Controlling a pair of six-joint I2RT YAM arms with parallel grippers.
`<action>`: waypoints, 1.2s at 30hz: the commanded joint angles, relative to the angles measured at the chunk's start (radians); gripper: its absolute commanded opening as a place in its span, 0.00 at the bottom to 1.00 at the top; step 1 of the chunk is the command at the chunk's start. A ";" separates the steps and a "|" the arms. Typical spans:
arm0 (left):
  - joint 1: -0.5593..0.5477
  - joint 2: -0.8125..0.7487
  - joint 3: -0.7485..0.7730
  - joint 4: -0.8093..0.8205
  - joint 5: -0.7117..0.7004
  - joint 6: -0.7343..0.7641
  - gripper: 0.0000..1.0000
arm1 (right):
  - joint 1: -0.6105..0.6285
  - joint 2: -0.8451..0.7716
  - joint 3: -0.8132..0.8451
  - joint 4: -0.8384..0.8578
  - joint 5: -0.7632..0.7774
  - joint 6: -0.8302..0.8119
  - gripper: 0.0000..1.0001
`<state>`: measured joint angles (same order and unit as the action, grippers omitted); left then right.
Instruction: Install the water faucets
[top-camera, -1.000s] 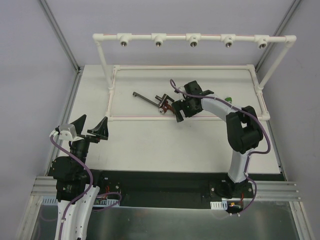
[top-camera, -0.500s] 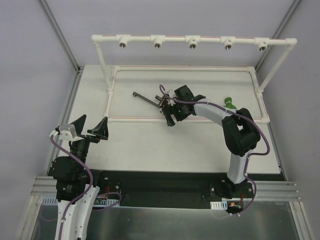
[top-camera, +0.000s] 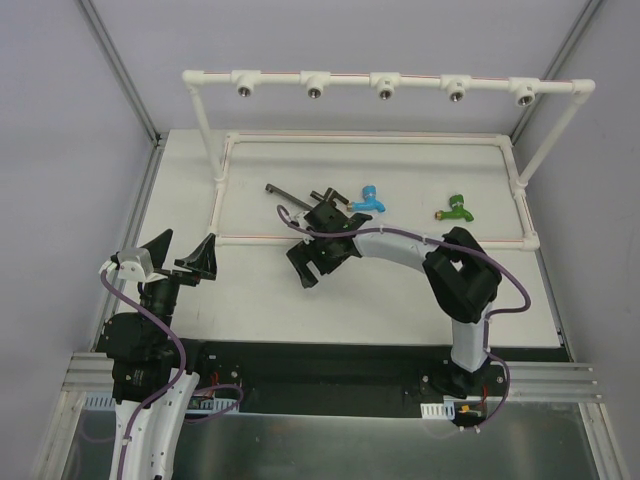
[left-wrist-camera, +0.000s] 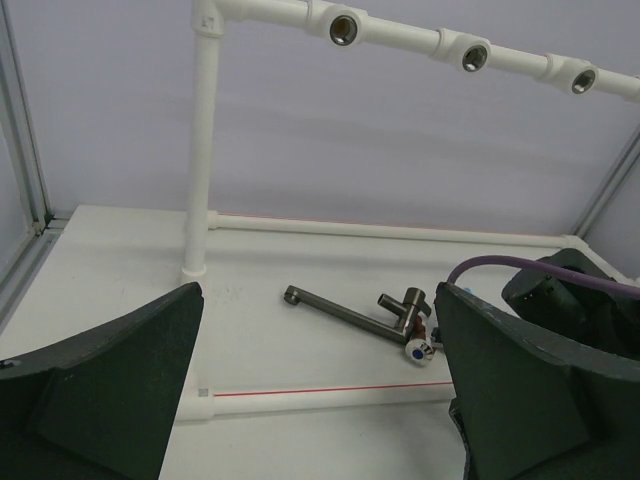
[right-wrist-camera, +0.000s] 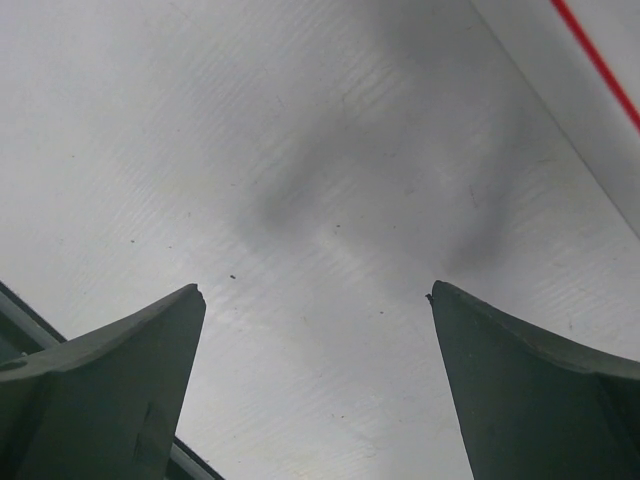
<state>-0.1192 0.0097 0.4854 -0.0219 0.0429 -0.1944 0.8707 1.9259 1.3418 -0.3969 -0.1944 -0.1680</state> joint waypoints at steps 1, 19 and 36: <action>-0.010 -0.154 0.018 0.027 -0.003 0.013 0.99 | -0.013 -0.060 0.030 -0.045 0.093 -0.020 0.98; -0.010 -0.132 0.018 0.028 0.006 0.013 0.99 | -0.355 -0.136 -0.089 -0.109 0.113 -0.200 0.96; -0.010 -0.123 0.016 0.027 0.011 0.013 0.99 | -0.365 -0.004 0.013 -0.145 0.142 -0.335 0.96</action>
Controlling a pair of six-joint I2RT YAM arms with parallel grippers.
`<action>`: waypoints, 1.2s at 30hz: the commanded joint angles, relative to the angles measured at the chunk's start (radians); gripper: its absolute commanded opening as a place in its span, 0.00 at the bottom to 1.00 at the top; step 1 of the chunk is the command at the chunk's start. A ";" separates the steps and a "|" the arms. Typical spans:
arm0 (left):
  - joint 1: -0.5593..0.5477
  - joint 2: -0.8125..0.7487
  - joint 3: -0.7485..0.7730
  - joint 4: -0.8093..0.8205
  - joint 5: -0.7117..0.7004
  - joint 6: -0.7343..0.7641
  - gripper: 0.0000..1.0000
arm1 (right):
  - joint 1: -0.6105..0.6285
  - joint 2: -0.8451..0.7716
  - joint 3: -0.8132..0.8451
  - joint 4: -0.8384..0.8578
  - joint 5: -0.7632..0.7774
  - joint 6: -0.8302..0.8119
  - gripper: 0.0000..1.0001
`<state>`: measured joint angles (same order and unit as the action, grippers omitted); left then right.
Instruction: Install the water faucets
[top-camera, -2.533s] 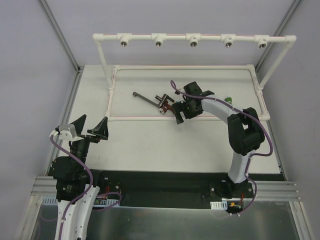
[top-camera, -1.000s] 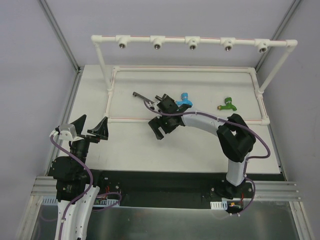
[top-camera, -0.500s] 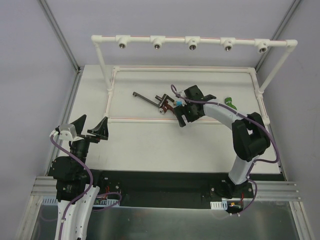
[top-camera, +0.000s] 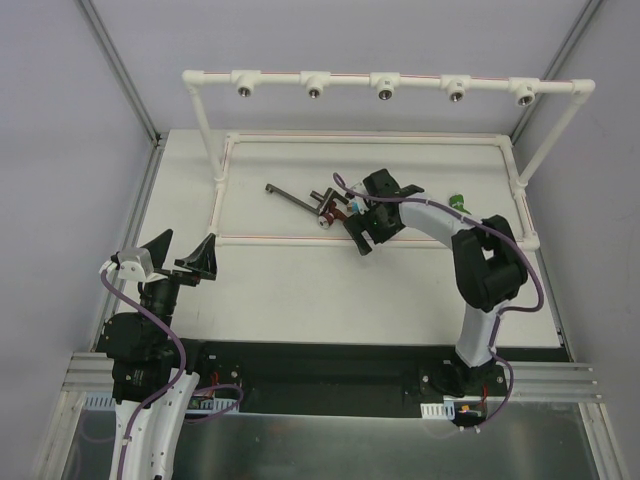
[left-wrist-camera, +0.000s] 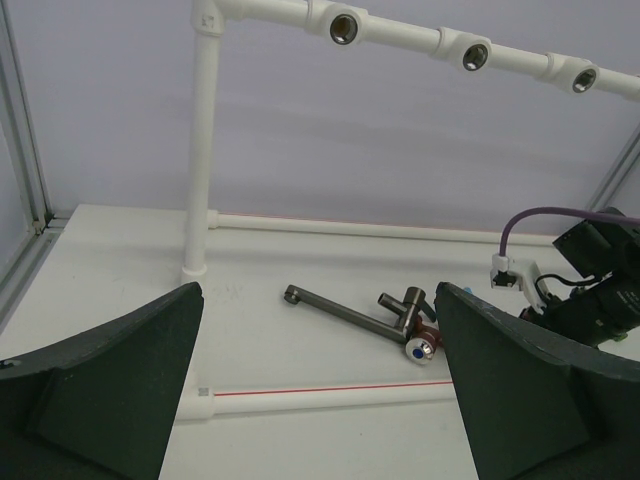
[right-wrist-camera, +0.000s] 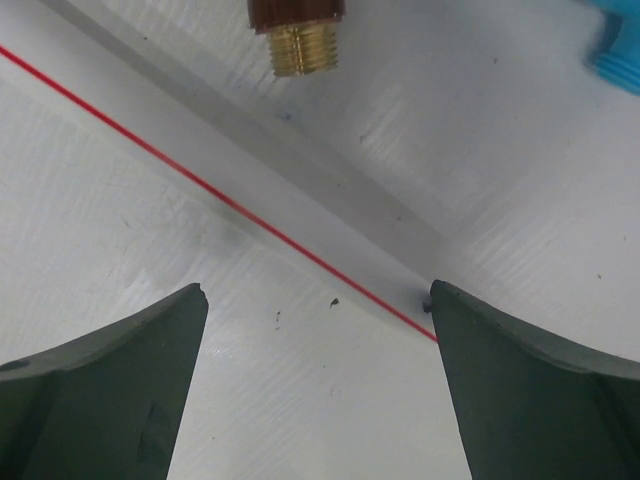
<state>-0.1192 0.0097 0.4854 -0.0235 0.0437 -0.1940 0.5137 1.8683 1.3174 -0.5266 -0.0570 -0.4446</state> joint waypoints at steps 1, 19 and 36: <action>-0.010 -0.123 0.016 0.028 0.010 0.013 0.99 | -0.007 0.060 0.045 -0.016 0.005 -0.066 0.97; -0.010 -0.125 0.016 0.028 0.016 0.013 0.99 | 0.077 0.097 0.108 -0.130 -0.046 -0.134 0.25; -0.011 -0.142 0.016 0.028 0.016 0.016 0.99 | 0.207 0.169 0.275 -0.193 0.009 -0.183 0.40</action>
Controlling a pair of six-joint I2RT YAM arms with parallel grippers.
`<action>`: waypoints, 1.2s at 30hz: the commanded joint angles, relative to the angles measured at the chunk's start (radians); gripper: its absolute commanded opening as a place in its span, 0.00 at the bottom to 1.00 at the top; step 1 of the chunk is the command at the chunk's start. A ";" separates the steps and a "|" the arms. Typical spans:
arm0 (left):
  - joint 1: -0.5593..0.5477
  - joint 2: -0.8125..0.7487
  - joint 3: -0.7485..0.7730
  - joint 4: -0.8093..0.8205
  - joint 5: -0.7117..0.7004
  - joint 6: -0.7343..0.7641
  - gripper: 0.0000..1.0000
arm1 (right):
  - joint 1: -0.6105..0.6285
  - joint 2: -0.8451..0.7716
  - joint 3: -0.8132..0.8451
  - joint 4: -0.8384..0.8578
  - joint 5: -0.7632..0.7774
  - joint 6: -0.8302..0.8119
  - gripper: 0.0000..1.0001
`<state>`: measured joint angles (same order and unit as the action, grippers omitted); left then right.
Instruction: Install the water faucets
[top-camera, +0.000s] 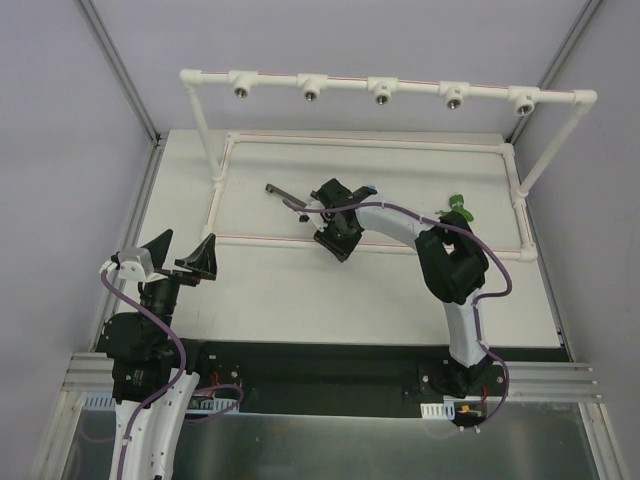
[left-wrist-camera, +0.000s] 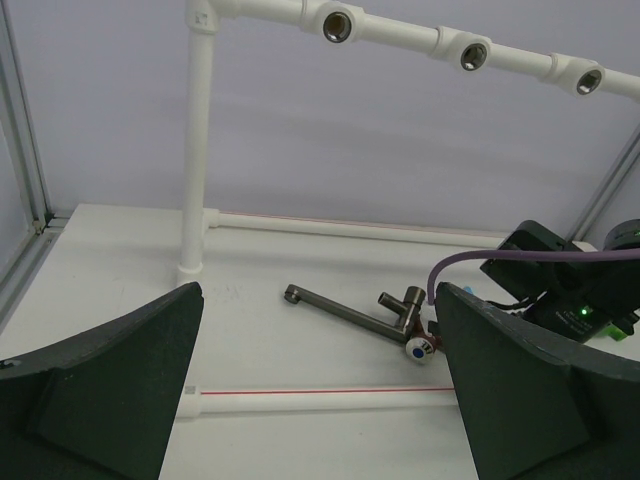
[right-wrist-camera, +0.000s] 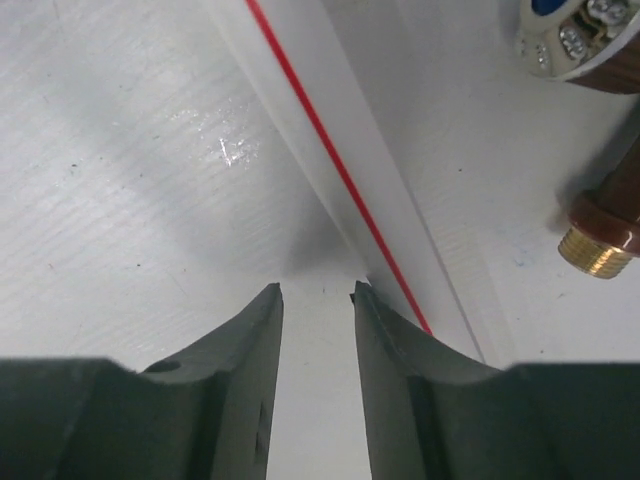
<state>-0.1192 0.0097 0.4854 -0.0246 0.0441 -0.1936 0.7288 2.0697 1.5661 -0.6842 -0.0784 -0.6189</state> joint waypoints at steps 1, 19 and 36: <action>-0.011 -0.143 0.018 0.029 0.014 0.016 0.99 | -0.008 -0.045 0.025 -0.037 0.045 -0.015 0.44; -0.011 -0.140 0.018 0.029 0.017 0.022 0.99 | -0.095 -0.065 0.064 -0.141 -0.001 -0.280 0.72; -0.011 -0.123 0.018 0.029 0.022 0.025 0.99 | -0.128 0.072 0.130 -0.236 0.014 -0.337 0.57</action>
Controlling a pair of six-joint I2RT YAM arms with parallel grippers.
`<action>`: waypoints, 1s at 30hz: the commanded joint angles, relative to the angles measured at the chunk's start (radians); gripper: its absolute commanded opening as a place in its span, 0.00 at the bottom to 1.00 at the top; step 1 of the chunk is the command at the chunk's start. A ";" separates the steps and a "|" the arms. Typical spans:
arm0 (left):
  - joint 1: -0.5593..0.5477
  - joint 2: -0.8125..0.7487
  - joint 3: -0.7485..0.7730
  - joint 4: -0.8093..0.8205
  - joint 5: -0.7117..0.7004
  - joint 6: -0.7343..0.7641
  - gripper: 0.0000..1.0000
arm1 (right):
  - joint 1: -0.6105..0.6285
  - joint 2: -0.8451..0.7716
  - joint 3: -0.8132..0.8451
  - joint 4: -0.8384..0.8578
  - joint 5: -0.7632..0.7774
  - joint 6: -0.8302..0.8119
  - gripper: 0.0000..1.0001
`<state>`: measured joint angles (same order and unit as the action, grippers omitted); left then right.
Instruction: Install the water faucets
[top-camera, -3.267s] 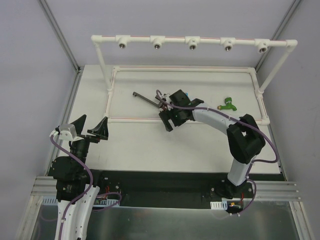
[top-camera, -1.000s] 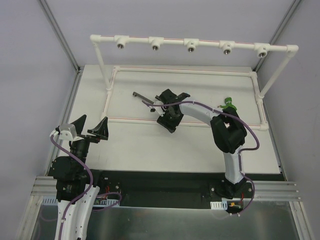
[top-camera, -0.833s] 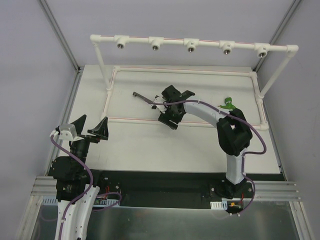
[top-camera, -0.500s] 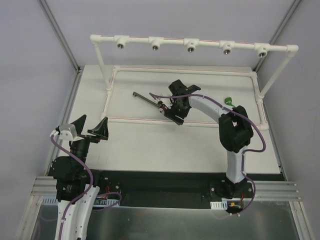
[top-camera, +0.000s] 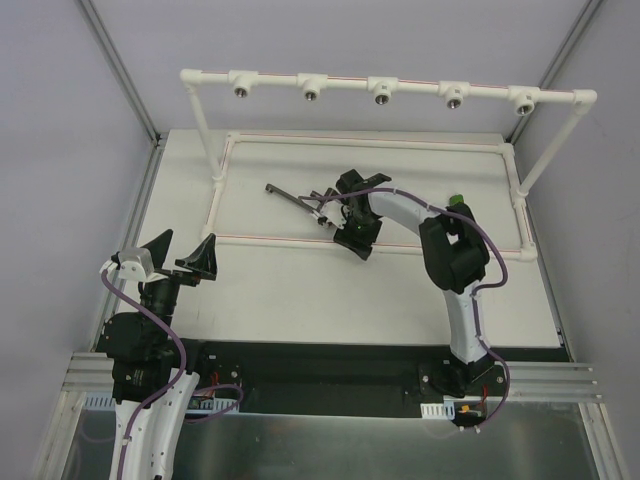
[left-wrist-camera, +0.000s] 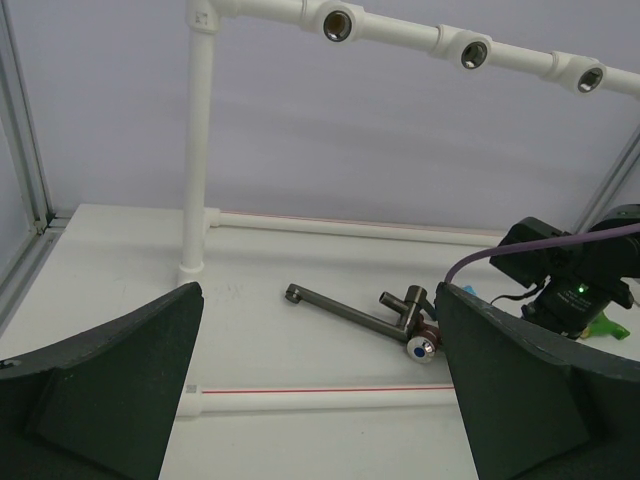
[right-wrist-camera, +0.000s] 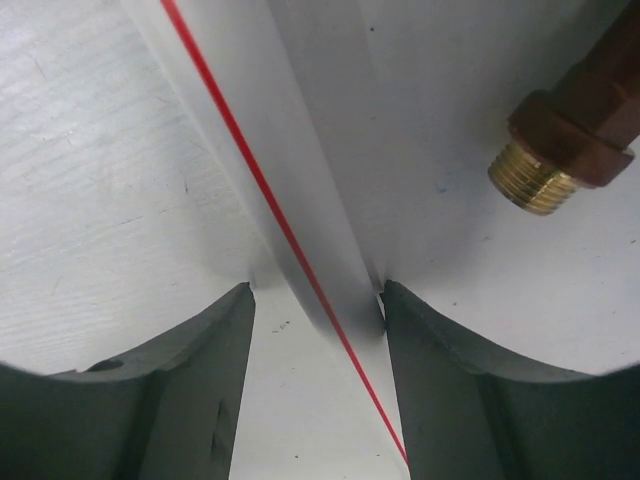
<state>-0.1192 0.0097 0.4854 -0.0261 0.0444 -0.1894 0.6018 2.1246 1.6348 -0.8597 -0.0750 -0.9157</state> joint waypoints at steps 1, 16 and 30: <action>-0.011 -0.123 0.018 0.032 0.022 0.022 0.99 | 0.000 0.027 0.068 -0.070 0.009 -0.057 0.54; -0.011 -0.128 0.019 0.032 0.018 0.028 0.99 | 0.131 0.144 0.272 -0.087 0.015 -0.072 0.11; -0.011 -0.082 0.013 0.031 0.009 0.025 0.99 | 0.240 0.170 0.356 0.094 -0.009 0.164 0.02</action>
<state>-0.1192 0.0097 0.4854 -0.0273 0.0441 -0.1741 0.8230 2.3211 1.9606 -0.8871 -0.0288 -0.8658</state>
